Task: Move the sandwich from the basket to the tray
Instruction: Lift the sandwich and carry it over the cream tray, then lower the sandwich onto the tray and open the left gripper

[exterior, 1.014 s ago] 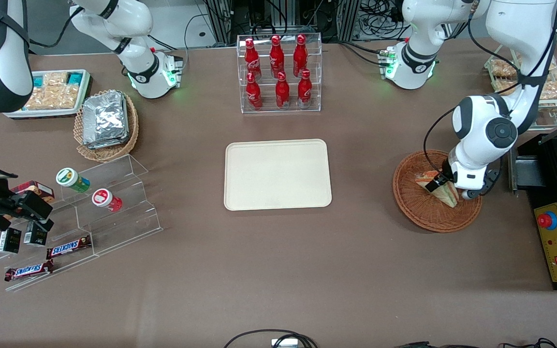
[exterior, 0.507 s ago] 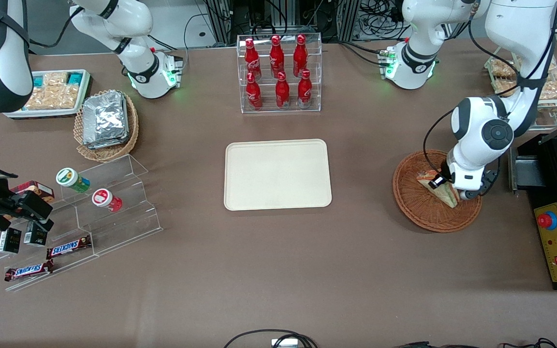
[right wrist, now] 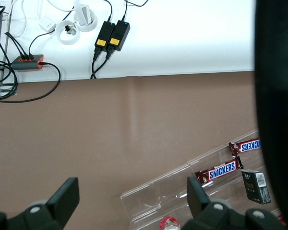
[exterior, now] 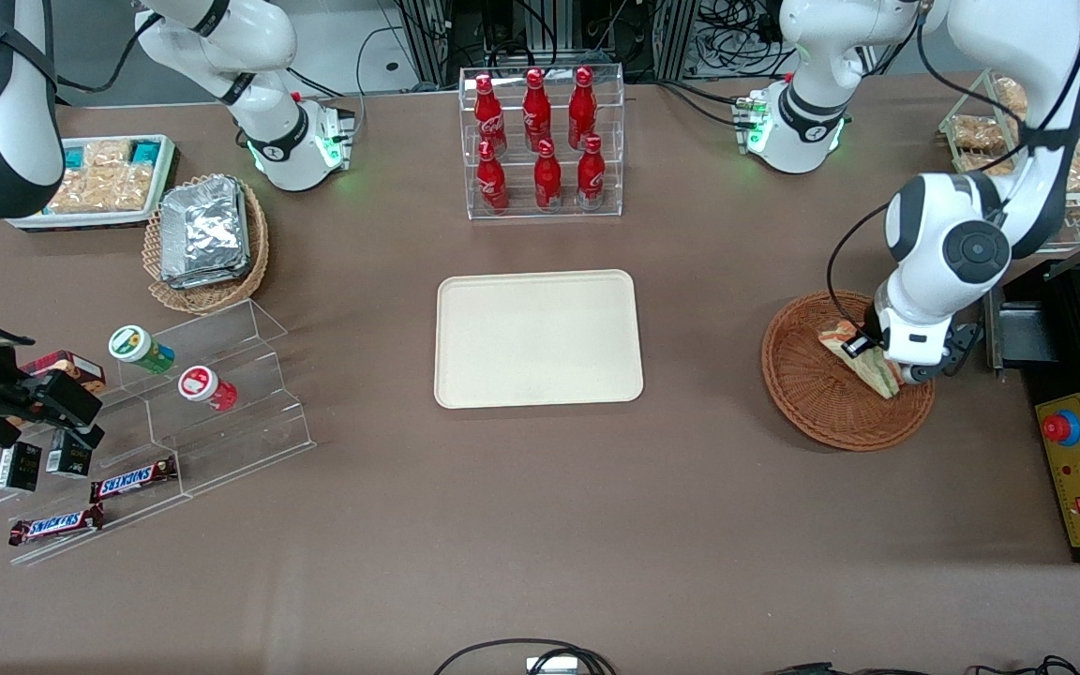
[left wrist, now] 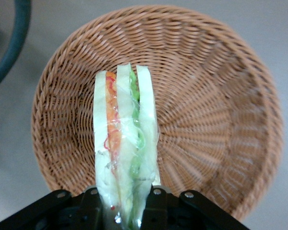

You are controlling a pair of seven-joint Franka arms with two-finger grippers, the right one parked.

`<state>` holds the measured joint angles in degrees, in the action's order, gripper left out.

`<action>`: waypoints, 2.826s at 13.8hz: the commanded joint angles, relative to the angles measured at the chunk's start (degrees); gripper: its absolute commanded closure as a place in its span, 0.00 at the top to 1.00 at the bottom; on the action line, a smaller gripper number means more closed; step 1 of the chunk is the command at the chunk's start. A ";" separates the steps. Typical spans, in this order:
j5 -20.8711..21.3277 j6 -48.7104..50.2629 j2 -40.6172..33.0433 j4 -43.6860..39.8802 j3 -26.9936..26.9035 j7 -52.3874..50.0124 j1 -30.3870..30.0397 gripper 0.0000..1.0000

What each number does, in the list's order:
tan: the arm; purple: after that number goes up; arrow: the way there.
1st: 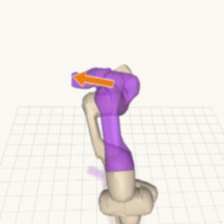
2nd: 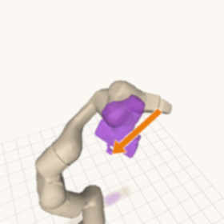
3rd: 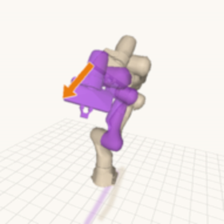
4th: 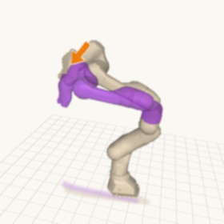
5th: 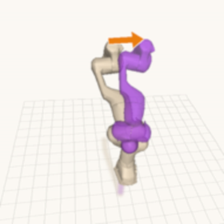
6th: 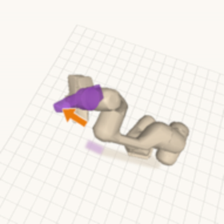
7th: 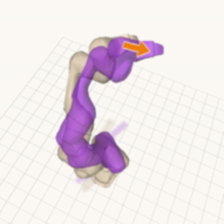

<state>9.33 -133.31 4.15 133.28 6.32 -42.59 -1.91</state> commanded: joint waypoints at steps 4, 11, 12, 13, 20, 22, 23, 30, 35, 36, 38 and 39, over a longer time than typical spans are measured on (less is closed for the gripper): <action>1.48 11.92 -1.60 -11.01 9.14 0.57 0.24 0.00; 1.48 12.63 2.79 -19.02 22.76 3.38 0.33 0.00; 1.48 12.28 3.32 -19.20 24.26 3.47 0.33 0.00; 1.66 11.85 3.76 -19.20 25.92 3.56 0.33 0.00; 3.50 10.88 9.47 -19.47 35.95 3.66 0.41 0.00; 3.59 9.65 11.22 -19.47 37.62 1.73 0.41 0.00; 3.77 8.43 12.45 -19.47 38.67 1.28 0.50 0.00; 19.83 7.27 25.45 -23.50 38.77 -14.87 8.40 0.00; 24.68 7.27 31.70 -24.21 38.68 -17.71 9.99 0.00; 24.68 7.27 32.23 -24.21 38.68 -17.71 9.99 0.00; 24.69 7.53 32.33 -23.69 38.68 -17.79 9.99 0.00; 24.69 7.62 32.41 -23.68 38.68 -17.71 9.99 0.00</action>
<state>32.65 -126.57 36.35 110.59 44.91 -58.87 7.47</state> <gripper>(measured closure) 0.802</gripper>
